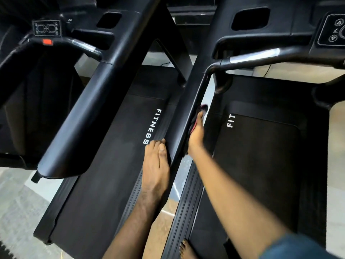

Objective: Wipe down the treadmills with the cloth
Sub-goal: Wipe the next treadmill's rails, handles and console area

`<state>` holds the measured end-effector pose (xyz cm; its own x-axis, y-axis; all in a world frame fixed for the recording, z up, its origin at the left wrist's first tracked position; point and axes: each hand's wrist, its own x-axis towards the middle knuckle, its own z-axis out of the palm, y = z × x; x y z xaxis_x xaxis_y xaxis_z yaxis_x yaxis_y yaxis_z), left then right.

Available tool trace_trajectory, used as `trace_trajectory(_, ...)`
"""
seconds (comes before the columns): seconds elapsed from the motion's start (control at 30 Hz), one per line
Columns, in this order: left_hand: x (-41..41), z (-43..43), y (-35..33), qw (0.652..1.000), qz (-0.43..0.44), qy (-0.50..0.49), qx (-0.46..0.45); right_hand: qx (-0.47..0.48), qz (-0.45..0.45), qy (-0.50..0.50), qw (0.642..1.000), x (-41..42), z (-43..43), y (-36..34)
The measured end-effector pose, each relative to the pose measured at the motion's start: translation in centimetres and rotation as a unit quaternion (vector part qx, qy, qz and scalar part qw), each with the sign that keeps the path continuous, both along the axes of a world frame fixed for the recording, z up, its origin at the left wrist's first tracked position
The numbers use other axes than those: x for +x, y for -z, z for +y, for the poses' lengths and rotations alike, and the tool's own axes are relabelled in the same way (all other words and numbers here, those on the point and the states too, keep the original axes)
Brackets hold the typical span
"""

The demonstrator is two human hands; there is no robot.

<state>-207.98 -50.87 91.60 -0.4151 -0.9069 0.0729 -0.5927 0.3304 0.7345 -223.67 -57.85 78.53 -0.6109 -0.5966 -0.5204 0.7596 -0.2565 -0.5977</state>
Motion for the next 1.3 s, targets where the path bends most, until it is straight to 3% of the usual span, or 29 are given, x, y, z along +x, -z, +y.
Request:
trace_trajectory(0.13, 0.0, -0.2, 0.1, 1.0, 0.01, -0.006, 0.008, -0.015, -0.047, -0.042, 0.998, 11.6, 8.2, -0.8)
trace_trajectory(0.23, 0.4, -0.2, 0.1, 0.999, 0.034, -0.016, 0.039, -0.011, -0.025, -0.041, 0.999, 17.0, 11.9, -0.9)
trace_trajectory(0.37, 3.3, -0.5, -0.3, 0.994, 0.052, 0.026, 0.096, 0.039, 0.012, -0.001, 0.999, 16.1, 12.1, -3.1)
trace_trajectory(0.57, 11.9, 1.2, -1.5, 0.989, 0.089, 0.072, 0.095, 0.073, 0.046, 0.035, 0.996, 16.8, 12.7, -7.0)
trace_trajectory(0.8, 16.1, 2.5, -3.0, 0.975, 0.151, 0.077, 0.141, 0.194, 0.227, -0.018, 0.954, 22.7, 19.0, -11.6)
trace_trajectory(0.87, 16.1, 2.7, -3.9, 0.967, 0.186, 0.081, 0.155, 0.154, 0.264, -0.006, 0.952, 21.9, 20.7, -13.7)
trace_trajectory(0.97, 15.8, 2.9, -5.3, 0.951, 0.209, 0.117, 0.198, -0.002, 0.202, 0.01, 0.979, 20.5, 22.4, -16.6)
trace_trajectory(1.03, 15.6, 3.0, -6.2, 0.938, 0.183, 0.163, 0.244, -0.089, 0.194, -0.03, 0.976, 20.1, 22.5, -18.4)
trace_trajectory(1.1, 15.7, 3.1, -6.8, 0.928, 0.172, 0.195, 0.267, -0.095, 0.215, -0.063, 0.97, 19.8, 22.0, -19.2)
trace_trajectory(1.17, 16.1, 3.1, -7.5, 0.942, 0.151, 0.2, 0.221, -0.06, 0.244, -0.078, 0.965, 19.9, 21.3, -20.0)
trace_trajectory(1.3, 18.0, 2.4, -10.2, 0.986, 0.081, 0.143, 0.018, -0.009, 0.295, -0.131, 0.946, 19.6, 20.4, -21.3)
